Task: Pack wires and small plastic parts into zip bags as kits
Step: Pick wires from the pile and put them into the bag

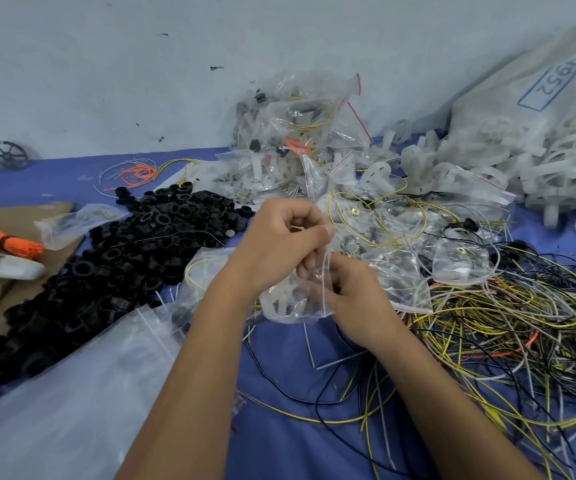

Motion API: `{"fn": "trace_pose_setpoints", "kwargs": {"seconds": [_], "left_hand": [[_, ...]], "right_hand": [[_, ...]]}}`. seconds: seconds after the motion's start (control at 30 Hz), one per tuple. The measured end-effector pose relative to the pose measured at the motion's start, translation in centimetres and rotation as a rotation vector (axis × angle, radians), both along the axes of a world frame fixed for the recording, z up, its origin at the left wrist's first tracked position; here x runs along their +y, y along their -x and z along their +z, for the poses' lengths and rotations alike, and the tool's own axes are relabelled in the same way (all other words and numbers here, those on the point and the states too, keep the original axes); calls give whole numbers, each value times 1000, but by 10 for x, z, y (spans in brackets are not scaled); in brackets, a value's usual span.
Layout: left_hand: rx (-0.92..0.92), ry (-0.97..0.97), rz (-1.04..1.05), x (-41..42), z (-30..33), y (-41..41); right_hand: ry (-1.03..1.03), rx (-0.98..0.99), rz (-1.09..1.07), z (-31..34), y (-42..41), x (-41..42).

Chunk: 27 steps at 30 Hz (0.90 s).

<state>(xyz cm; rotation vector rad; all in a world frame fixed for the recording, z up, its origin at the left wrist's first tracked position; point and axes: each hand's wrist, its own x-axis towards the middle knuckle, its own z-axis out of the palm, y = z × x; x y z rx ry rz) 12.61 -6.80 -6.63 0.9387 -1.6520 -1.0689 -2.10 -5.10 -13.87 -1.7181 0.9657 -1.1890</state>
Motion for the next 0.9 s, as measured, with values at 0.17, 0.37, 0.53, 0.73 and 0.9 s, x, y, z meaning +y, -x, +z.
{"fn": "trace_pose_setpoints", "kwargs": {"seconds": [0.17, 0.37, 0.53, 0.73, 0.9], "left_hand": [[-65, -23, 25, 0, -6, 11], [11, -8, 131, -4, -8, 4], [52, 9, 174, -7, -11, 1], [88, 3, 209, -10, -15, -2], [-20, 119, 431, -17, -20, -24]], "right_hand": [[108, 346, -271, -3, -1, -1], [-168, 54, 4, 9, 8, 8], [-259, 247, 200, 11, -11, -4], [50, 329, 110, 1, 1, 5], [-172, 148, 161, 5, -2, 5]]}}
